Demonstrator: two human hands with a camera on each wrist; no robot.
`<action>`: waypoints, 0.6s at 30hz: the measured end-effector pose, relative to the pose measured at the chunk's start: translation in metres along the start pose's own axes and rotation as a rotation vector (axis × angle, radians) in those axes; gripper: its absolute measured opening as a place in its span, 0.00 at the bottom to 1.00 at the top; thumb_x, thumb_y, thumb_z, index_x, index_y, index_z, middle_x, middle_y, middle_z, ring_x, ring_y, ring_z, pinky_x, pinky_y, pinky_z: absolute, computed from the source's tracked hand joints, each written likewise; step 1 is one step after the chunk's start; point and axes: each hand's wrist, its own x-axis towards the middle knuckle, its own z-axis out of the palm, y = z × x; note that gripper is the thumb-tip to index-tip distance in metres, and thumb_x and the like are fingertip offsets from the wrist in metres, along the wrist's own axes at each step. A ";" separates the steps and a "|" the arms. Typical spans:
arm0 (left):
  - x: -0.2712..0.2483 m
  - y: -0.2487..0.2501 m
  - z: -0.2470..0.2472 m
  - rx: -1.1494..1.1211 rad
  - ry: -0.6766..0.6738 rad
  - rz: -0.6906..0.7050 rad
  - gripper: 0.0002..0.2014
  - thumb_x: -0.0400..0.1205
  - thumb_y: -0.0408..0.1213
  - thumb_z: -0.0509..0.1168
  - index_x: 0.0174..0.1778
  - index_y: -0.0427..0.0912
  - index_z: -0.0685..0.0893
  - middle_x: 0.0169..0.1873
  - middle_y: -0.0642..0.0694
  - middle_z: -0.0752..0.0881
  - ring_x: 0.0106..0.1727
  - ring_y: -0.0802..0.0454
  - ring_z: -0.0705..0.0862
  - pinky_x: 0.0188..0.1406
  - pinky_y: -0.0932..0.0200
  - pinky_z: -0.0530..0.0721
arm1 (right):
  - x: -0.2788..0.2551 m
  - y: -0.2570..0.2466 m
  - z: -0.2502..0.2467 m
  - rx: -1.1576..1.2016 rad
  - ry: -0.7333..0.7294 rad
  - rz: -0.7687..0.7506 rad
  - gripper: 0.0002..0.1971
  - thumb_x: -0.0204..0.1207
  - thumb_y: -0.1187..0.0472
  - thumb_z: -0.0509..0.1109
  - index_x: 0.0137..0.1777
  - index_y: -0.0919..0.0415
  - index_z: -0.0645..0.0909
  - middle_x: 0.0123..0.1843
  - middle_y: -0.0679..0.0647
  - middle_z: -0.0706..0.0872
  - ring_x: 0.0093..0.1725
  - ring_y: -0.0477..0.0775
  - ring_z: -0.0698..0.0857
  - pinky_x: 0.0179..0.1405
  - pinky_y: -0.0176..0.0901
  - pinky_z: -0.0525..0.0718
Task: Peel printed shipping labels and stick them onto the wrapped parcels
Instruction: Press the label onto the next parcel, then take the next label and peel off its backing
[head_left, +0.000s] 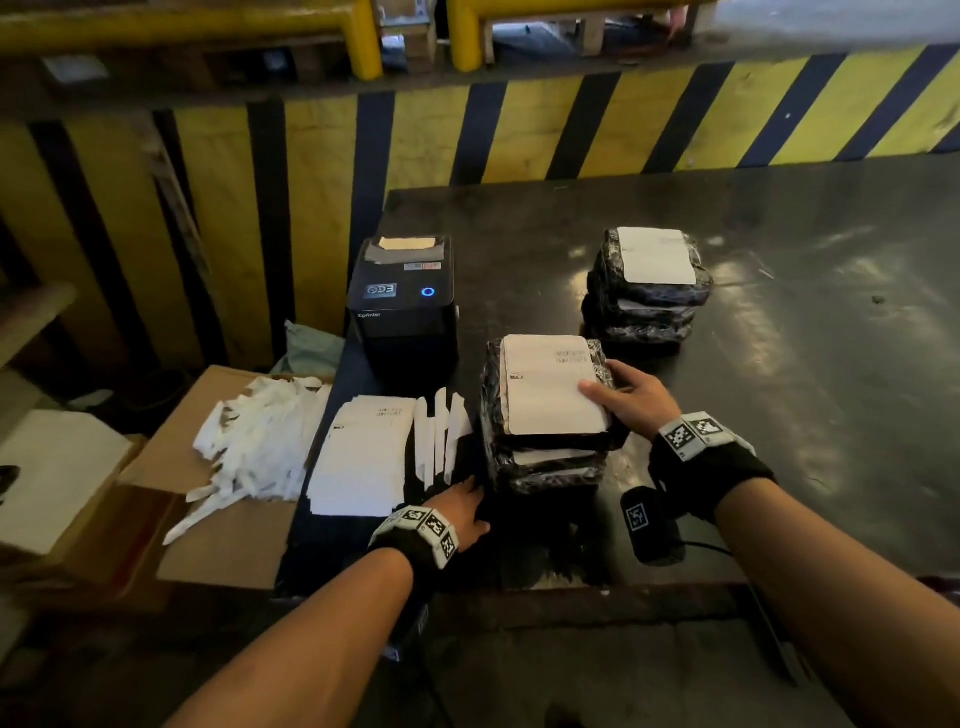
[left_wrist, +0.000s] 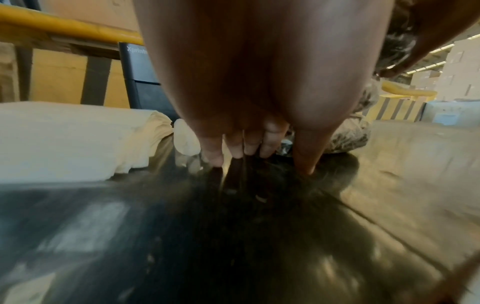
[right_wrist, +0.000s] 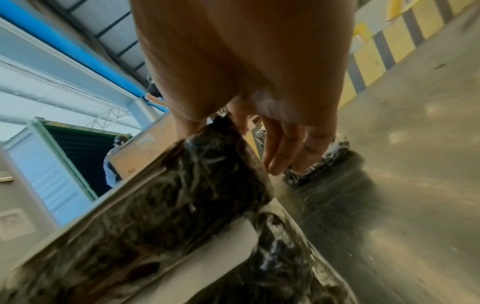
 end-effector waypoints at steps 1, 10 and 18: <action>-0.001 0.001 -0.006 -0.020 -0.011 -0.013 0.28 0.85 0.45 0.57 0.81 0.40 0.62 0.80 0.38 0.63 0.79 0.40 0.66 0.78 0.51 0.66 | -0.004 -0.008 -0.003 -0.073 -0.010 -0.003 0.42 0.61 0.34 0.74 0.76 0.47 0.70 0.63 0.53 0.85 0.61 0.56 0.84 0.68 0.52 0.79; -0.026 -0.045 -0.130 -0.274 0.418 -0.096 0.23 0.84 0.45 0.59 0.74 0.40 0.73 0.70 0.38 0.79 0.71 0.40 0.77 0.68 0.54 0.74 | -0.009 -0.107 0.032 -0.420 0.158 -0.406 0.36 0.76 0.42 0.66 0.80 0.55 0.60 0.78 0.59 0.68 0.76 0.61 0.69 0.74 0.59 0.70; -0.026 -0.149 -0.133 -0.135 0.496 -0.085 0.29 0.85 0.45 0.58 0.81 0.41 0.59 0.80 0.42 0.64 0.80 0.45 0.65 0.79 0.50 0.64 | -0.005 -0.168 0.166 -0.504 0.114 -0.629 0.33 0.80 0.44 0.60 0.82 0.54 0.57 0.84 0.52 0.57 0.83 0.52 0.54 0.81 0.57 0.57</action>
